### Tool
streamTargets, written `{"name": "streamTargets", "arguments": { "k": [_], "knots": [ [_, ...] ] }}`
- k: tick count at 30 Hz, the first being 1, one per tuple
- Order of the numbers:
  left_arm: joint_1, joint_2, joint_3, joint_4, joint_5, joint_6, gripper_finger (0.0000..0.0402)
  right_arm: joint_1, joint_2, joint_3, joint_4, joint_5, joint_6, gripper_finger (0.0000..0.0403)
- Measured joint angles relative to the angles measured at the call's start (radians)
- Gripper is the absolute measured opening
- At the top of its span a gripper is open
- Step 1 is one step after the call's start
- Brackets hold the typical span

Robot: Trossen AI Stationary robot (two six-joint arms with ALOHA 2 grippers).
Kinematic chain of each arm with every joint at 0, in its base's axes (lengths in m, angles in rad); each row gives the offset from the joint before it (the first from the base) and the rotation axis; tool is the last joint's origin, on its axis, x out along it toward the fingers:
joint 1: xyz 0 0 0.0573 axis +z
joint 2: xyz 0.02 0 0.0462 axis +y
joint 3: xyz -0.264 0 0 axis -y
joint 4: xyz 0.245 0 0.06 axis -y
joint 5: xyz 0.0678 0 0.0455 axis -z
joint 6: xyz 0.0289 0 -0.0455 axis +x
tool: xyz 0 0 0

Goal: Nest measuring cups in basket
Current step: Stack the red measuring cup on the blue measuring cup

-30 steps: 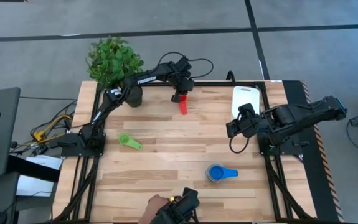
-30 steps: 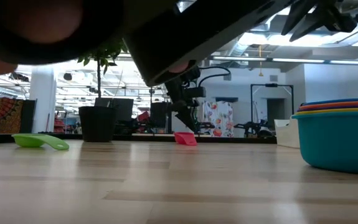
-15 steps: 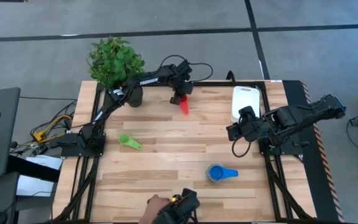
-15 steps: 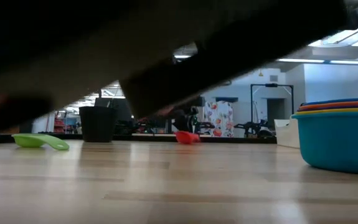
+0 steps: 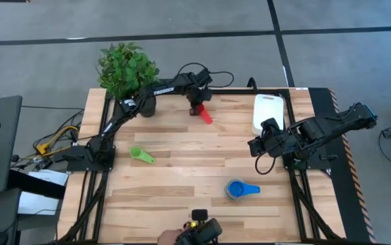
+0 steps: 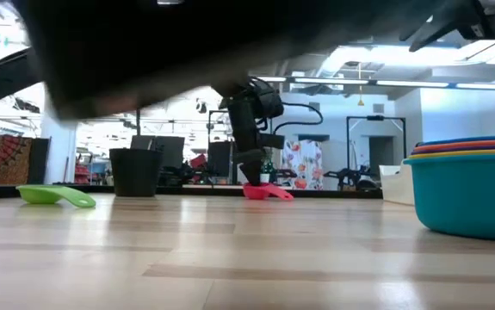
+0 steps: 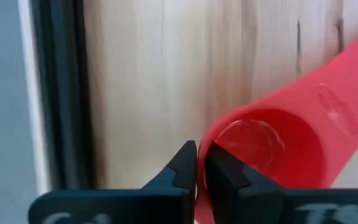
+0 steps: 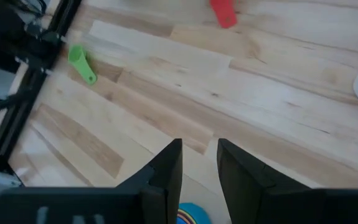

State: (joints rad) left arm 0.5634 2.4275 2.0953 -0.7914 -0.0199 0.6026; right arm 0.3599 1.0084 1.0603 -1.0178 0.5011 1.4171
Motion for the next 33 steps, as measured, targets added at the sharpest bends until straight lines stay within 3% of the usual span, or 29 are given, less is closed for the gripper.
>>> {"name": "streamTargets", "arguments": {
  "k": [6, 13, 20, 26, 33],
  "knots": [
    [-0.027, 0.002, 0.112, -0.111, -0.004, -0.305, 0.0004, 0.001, -0.012, 0.0, -0.031, -0.088, -0.055, 0.0124],
    [-0.108, -0.014, 0.26, -0.198, 0.028, -0.806, 0.0002, 0.037, -0.083, 0.0, -0.133, -0.177, -0.082, 0.0124],
    [-0.326, -0.06, 0.248, -0.183, -0.099, -1.102, 0.0002, 0.162, -0.177, 0.0, -0.216, -0.129, -0.023, 0.0124],
    [-0.51, -0.06, 0.249, -0.092, -0.124, -1.419, 0.0006, 0.262, -0.234, 0.0, -0.316, -0.094, 0.004, 0.0124],
    [-0.675, -0.06, 0.249, 0.029, -0.267, -1.699, 0.0002, 0.3, -0.271, 0.0, -0.407, -0.024, -0.011, 0.0124]
  ]
}}
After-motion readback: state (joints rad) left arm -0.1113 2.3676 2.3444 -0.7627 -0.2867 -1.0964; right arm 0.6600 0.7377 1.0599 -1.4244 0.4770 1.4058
